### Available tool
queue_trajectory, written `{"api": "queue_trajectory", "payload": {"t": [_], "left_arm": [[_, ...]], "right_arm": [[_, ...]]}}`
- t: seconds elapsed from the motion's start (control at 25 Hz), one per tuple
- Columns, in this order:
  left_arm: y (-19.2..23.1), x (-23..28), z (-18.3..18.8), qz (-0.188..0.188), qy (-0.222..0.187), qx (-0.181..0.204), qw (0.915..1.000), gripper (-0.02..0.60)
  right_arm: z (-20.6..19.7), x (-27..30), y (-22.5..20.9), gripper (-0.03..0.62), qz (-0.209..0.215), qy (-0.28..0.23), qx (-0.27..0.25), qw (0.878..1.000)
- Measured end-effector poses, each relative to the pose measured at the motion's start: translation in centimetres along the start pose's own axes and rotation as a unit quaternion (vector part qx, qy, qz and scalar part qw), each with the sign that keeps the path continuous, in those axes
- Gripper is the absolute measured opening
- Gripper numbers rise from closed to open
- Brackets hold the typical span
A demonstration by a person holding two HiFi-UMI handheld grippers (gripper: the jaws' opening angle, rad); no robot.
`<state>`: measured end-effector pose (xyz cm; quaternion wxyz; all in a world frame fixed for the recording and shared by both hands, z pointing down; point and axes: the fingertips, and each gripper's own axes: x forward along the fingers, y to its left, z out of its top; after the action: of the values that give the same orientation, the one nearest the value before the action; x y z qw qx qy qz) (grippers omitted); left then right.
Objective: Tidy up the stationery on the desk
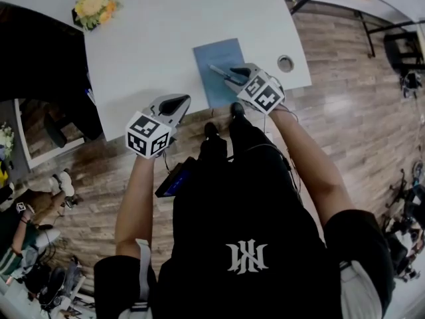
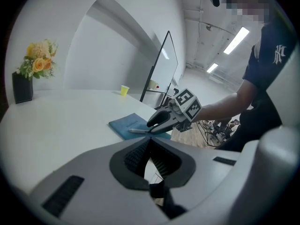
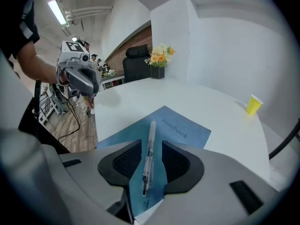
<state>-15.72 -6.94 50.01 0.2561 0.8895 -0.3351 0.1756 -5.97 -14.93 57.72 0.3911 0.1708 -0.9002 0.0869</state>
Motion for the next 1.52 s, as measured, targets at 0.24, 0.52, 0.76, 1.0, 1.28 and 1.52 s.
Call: {"api": "queue_trajectory", "payload": {"t": [0.24, 0.52, 0.76, 1.0, 1.28, 1.52], "left_arm": [[-0.4, -2.0, 3.6, 0.005, -0.044, 0.024, 0.9987, 0.003], [-4.1, -5.6, 8.5, -0.021, -0.115, 0.053, 0.9917, 0.003], [-8.4, -8.1, 10.2, -0.022, -0.156, 0.076, 0.9846, 0.003], [-12.9, -9.5, 9.4, -0.019, -0.172, 0.064, 0.9829, 0.003], [-19.0, -8.6, 6.5, -0.019, -0.166, 0.044, 0.9850, 0.003], [-23.1, -9.2, 3.0, -0.001, -0.166, 0.024, 0.9859, 0.003]], "right_arm": [[5.7, -5.6, 0.1, 0.140, -0.012, -0.097, -0.003, 0.995], [12.8, -14.4, 4.9, 0.083, 0.002, -0.239, -0.079, 0.968], [14.2, -19.5, 9.5, 0.046, 0.056, -0.300, -0.080, 0.949], [11.3, -22.8, 13.5, 0.041, 0.128, -0.288, -0.057, 0.947], [7.2, -27.9, 15.9, 0.041, 0.153, -0.326, -0.023, 0.933], [2.8, -28.1, 17.9, 0.041, 0.163, -0.302, -0.002, 0.939]]}}
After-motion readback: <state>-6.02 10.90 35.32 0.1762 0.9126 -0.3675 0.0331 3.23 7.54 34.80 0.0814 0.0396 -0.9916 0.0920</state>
